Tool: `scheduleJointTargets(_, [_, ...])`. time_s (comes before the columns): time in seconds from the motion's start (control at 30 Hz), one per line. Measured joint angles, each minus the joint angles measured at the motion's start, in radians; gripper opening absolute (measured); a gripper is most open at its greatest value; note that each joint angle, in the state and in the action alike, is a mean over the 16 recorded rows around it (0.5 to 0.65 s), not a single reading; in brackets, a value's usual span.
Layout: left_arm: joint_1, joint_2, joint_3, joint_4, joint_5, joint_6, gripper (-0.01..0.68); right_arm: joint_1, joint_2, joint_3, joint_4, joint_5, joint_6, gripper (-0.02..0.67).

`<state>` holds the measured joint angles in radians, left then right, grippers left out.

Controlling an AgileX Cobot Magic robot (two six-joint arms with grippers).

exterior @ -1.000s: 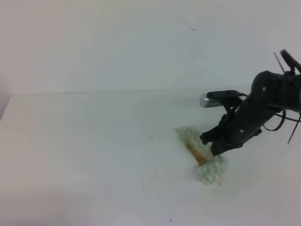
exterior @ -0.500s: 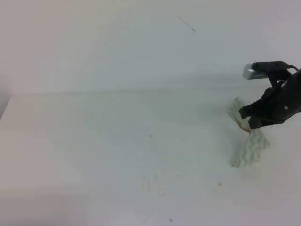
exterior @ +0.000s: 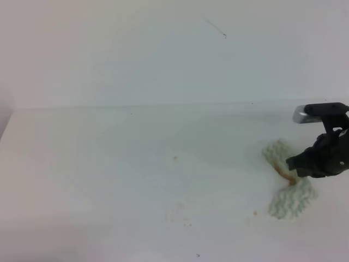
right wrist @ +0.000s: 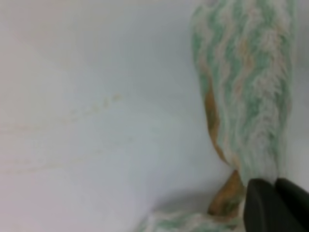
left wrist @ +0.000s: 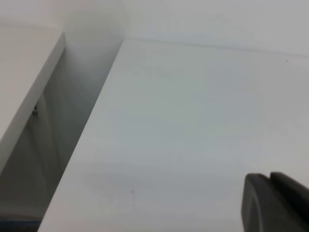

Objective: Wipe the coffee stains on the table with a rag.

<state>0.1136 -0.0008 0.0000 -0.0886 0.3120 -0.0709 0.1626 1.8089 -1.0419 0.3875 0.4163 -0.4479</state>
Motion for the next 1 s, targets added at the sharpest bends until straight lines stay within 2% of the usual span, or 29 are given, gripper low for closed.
scheduleJointTargets(0.4, [0.000, 0.000, 0.000, 0.000, 0.000, 0.000, -0.003, 0.000, -0.066, 0.017, 0.008, -0.007, -0.053, 0.282])
scheduleJointTargets(0.5, [0.000, 0.000, 0.000, 0.000, 0.000, 0.000, -0.003, 0.000, -0.126, 0.017, 0.006, 0.001, -0.060, 0.316])
scheduleJointTargets(0.6, [0.000, 0.000, 0.000, 0.000, 0.000, 0.000, -0.003, 0.000, -0.208, 0.017, 0.004, 0.017, -0.067, 0.285])
scheduleJointTargets(1.0, [0.000, -0.002, 0.002, 0.000, -0.001, 0.000, -0.003, 0.000, -0.650, 0.024, -0.007, 0.184, -0.070, 0.026])
